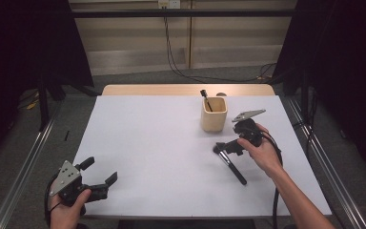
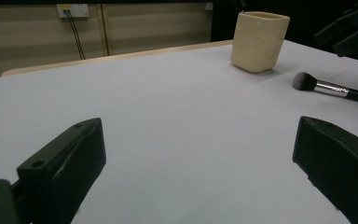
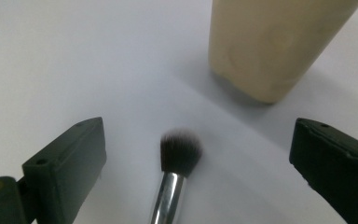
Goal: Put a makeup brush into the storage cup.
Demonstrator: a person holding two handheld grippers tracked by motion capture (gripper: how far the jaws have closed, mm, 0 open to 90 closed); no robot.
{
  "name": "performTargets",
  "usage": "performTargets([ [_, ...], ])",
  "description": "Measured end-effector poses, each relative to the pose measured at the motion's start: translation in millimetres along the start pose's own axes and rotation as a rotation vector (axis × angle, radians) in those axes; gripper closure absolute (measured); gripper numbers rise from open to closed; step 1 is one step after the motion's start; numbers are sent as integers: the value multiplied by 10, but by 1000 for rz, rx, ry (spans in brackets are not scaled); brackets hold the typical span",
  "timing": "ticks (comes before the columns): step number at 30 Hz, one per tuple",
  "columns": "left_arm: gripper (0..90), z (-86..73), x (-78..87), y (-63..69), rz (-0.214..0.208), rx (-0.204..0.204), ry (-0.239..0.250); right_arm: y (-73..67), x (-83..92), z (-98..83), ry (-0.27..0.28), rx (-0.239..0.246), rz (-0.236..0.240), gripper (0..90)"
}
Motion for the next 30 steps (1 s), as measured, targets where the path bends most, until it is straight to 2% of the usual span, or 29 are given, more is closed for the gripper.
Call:
performTargets([
  [3, 26, -6, -3, -14, -2, -1, -2, 8, -26, 8, -83, 14, -13, 41],
  [8, 26, -6, 0, -20, 1, 1, -1, -8, -85, -10, -234, 15, 35, 49],
  [13, 26, -11, 9, -30, 6, -3, -6, -4, -160, -37, -335, 13, 65, 59],
  [17, 26, -17, -1, -35, 9, 0, -9, -10, -199, -30, -393, 21, 69, 59],
  [18, 26, -16, -1, -40, 8, -5, -11, -9, -210, -29, -407, 37, 67, 57],
  [23, 26, -18, -6, -43, 9, -2, -11, -59, -259, -23, -463, 63, 104, 47],
  [28, 26, -13, -29, -36, 7, -4, -14, -95, -336, -55, -532, 63, 77, 66],
  [30, 26, -13, -24, -37, 7, -6, -13, -90, -363, -78, -548, 57, 69, 105],
])
Point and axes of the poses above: each handheld gripper's, and its own axes: x roughly backward along the jaws, z roughly out of its top, y roughly to its right, the point moved 3 cm from there along -x, roughly forward along the jaws, and after that the axes turned 5 degrees about -z, right-handed, at the moved point
